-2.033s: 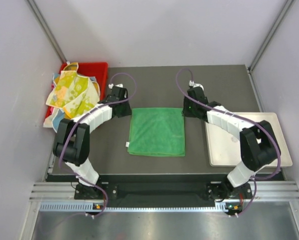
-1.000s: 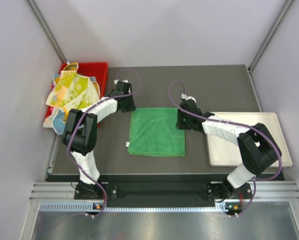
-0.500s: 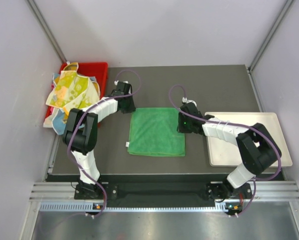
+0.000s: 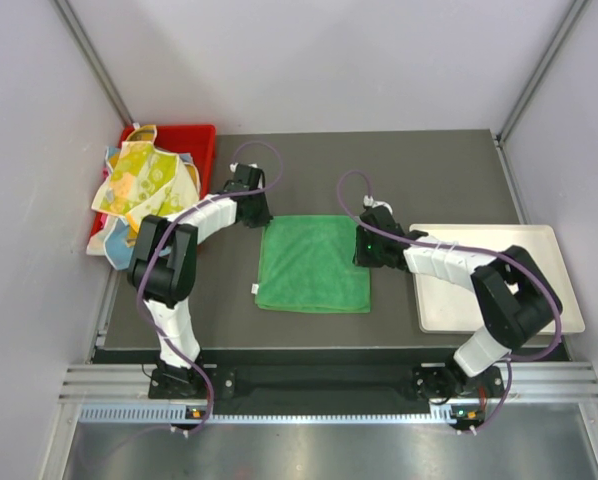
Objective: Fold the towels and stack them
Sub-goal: Fold the towel
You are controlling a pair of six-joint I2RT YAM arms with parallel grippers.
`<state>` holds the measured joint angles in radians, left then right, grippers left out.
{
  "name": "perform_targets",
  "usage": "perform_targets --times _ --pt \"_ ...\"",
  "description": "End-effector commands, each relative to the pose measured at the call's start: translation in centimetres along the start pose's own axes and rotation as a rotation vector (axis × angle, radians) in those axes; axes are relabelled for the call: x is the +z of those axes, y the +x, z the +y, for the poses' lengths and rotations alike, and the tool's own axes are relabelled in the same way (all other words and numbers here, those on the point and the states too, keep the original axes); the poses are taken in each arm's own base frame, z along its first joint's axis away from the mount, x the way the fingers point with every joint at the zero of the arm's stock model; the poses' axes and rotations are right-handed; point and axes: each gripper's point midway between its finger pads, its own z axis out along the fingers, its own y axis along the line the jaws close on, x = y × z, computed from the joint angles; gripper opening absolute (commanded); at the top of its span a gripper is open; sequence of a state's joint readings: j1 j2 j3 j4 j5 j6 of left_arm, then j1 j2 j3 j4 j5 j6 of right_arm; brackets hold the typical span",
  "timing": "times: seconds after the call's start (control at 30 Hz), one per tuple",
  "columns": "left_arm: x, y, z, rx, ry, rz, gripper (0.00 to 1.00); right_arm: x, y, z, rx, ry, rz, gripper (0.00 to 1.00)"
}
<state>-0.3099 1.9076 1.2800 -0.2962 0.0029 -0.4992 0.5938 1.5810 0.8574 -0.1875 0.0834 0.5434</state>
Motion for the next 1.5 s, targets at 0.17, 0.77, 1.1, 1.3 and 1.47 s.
perform_targets --times 0.17,0.77,1.1,1.3,1.47 --pt "0.2 -1.6 -0.9 -0.003 0.032 -0.039 0.00 0.5 0.4 0.5 -0.003 -0.004 0.010 0.23" --pt "-0.2 -3.7 -0.4 -0.003 0.020 -0.030 0.00 1.0 1.3 -0.9 0.006 0.037 0.066 0.18" --pt "0.1 -2.5 0.7 -0.006 -0.001 -0.018 0.26 0.4 0.6 -1.0 0.011 0.036 0.035 0.22" --pt "-2.0 -3.4 0.1 -0.014 0.024 -0.064 0.42 -1.1 -2.1 -0.3 0.006 0.022 -0.044 0.30" --pt "-4.7 -2.3 1.3 -0.077 -0.033 -0.086 0.41 -1.9 -5.2 0.2 0.004 0.027 -0.106 0.31"
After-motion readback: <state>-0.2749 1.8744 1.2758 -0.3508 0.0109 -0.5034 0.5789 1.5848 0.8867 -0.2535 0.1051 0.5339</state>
